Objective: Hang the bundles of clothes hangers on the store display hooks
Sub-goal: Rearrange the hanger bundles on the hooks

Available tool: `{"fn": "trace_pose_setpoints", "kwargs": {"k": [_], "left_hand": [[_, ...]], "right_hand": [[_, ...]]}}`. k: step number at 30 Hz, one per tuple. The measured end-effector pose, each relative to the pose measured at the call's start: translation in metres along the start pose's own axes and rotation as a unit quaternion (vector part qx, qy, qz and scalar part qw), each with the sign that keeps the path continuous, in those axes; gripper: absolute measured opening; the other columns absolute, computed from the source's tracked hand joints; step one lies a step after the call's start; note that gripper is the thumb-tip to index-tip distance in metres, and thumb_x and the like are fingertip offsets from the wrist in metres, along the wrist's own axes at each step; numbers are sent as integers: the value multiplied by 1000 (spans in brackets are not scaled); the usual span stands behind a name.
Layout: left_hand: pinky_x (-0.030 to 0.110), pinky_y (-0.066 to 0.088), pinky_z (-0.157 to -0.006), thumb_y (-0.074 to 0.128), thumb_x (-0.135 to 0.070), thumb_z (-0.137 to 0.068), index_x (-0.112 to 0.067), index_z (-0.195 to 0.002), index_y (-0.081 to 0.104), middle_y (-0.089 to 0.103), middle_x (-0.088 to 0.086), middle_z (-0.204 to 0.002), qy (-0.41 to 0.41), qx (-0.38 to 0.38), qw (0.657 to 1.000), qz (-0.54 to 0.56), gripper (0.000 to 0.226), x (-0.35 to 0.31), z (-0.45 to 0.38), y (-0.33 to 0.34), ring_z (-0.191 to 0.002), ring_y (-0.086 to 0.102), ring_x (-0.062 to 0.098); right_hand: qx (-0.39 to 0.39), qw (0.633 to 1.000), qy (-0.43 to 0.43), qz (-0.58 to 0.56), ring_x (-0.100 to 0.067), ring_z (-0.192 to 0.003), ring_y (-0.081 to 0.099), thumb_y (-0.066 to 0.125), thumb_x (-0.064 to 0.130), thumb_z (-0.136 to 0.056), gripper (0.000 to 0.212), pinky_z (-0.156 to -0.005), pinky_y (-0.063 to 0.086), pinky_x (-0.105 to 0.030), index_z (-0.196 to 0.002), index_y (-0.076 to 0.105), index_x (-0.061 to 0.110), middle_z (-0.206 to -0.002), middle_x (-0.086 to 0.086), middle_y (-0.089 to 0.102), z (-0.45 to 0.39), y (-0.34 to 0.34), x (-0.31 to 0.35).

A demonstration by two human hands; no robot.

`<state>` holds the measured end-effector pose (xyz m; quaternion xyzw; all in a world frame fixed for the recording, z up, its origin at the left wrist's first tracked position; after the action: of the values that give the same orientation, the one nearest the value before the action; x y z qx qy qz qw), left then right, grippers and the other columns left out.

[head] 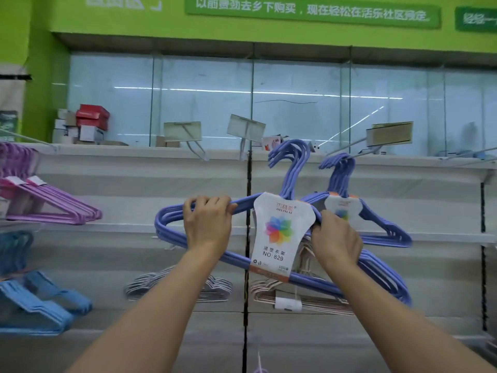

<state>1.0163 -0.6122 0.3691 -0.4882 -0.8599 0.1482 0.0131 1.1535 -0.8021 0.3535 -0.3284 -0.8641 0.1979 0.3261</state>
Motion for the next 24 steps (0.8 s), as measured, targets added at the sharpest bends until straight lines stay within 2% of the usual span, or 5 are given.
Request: {"fn": "trace_pose_setpoints", "kwargs": {"k": [4, 11, 16, 20, 24], "left_hand": [[40, 26, -93, 43, -32, -98, -19, -97, 65, 69, 2, -93, 2, 28, 999, -30, 26, 33, -14, -13, -97, 55, 28], [38, 23, -96, 33, -37, -101, -21, -103, 61, 67, 0, -103, 39, 30, 997, -67, 32, 91, -62, -22, -105, 50, 26], [37, 21, -96, 31, -38, -101, -22, -103, 61, 67, -1, -102, 71, 35, 995, -59, 34, 124, -75, -18, -104, 51, 25], [36, 18, -93, 35, -38, -100, -22, -103, 63, 68, -1, -100, 111, 25, 992, -55, 33, 130, -66, -13, -104, 52, 24], [36, 19, -88, 44, -35, -98, -18, -94, 67, 70, 2, -89, 112, -2, 993, -40, 28, 133, -61, -13, -94, 56, 29]], "right_hand": [[19, 999, -11, -26, -33, -94, 58, 41, 27, -99, 20, -66, 34, -32, -96, 55, 13, -105, -11, 64, 2, 18, 34], [25, 995, 23, -95, -32, -80, 51, 42, 28, -98, 25, -64, 36, -33, -98, 58, 9, -99, -12, 63, -3, 50, 100], [3, 991, 42, -123, -29, -74, 47, 44, 27, -97, 19, -61, 33, -32, -89, 54, 12, -91, -10, 62, 9, 77, 125], [-8, 984, 77, -161, -28, -75, 46, 46, 25, -97, 17, -63, 34, -32, -89, 53, 11, -95, -11, 63, 27, 100, 124], [-28, 982, 82, -170, -31, -79, 49, 46, 23, -97, 15, -64, 34, -34, -88, 49, 12, -96, -15, 62, 28, 98, 125]]}}
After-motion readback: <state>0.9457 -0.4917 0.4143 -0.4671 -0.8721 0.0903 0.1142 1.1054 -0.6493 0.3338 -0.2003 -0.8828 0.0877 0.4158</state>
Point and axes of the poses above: each hand's wrist, its own z-axis away from the middle knuckle, its own y-axis out of the palm, x = y × z, the point moved 6 cm from there along -z, towards the middle knuckle
